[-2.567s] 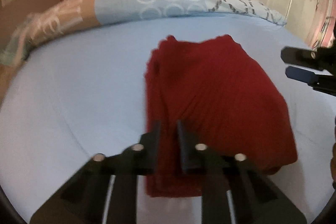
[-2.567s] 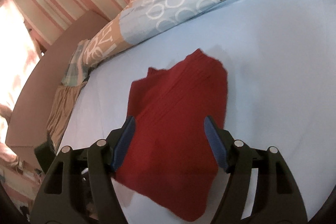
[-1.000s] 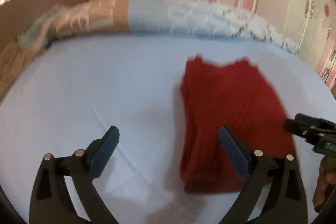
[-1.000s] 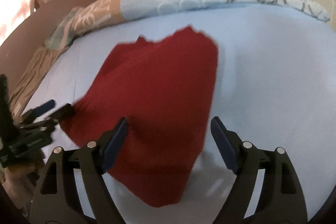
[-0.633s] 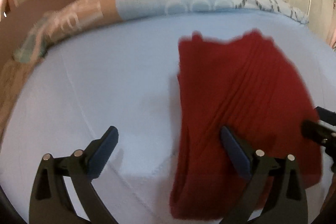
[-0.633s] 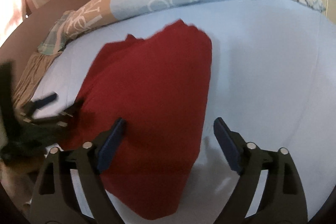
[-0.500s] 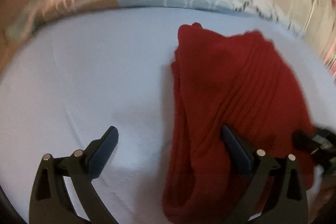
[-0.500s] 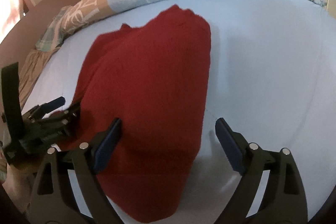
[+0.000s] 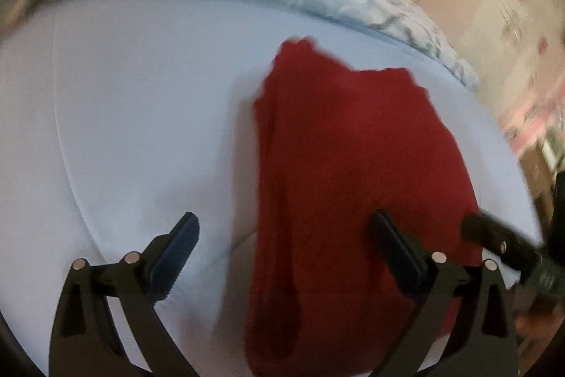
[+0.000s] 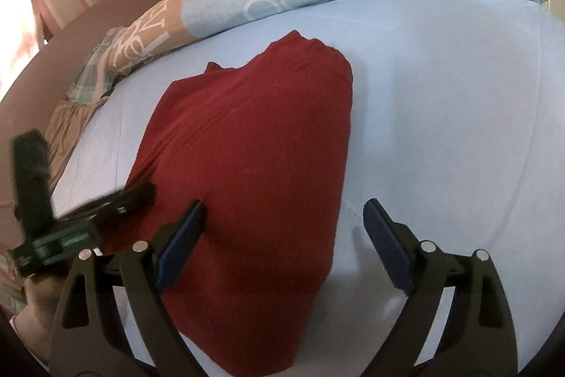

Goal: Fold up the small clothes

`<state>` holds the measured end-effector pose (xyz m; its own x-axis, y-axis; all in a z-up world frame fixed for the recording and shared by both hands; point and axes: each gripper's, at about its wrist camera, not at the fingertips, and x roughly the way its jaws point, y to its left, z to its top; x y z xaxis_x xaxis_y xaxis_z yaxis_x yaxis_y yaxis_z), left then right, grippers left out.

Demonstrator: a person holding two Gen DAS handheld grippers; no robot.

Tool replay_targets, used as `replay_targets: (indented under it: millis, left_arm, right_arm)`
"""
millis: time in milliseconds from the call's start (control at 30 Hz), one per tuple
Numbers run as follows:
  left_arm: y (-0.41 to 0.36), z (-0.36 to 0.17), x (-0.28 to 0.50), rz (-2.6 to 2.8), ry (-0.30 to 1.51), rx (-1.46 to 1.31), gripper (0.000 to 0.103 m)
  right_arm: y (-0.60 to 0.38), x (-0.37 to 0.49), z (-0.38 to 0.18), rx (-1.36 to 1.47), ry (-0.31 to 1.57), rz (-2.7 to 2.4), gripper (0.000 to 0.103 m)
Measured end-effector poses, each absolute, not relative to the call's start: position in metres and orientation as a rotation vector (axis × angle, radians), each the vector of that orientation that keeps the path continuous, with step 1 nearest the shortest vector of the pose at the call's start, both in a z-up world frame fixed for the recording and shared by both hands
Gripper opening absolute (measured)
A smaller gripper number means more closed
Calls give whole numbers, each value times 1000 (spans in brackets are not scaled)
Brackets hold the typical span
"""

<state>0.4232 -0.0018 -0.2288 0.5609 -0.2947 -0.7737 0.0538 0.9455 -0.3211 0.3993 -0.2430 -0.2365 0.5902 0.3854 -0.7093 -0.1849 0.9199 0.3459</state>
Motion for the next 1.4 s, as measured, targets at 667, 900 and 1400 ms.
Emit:
replay_targets:
  millis: [667,900,1400]
  left_arm:
    - [-31,-233,396,-294,882,-223,46]
    - [-42,-212,381,-283,826,-135,39]
    - [-129,-100,307,-369,650,-24,38]
  right_arm:
    - [-241,399,-261,360,919,392,55]
    - [-229,386,-236,214,830,357,50]
    - [-308,291,-122,97,561,371,50]
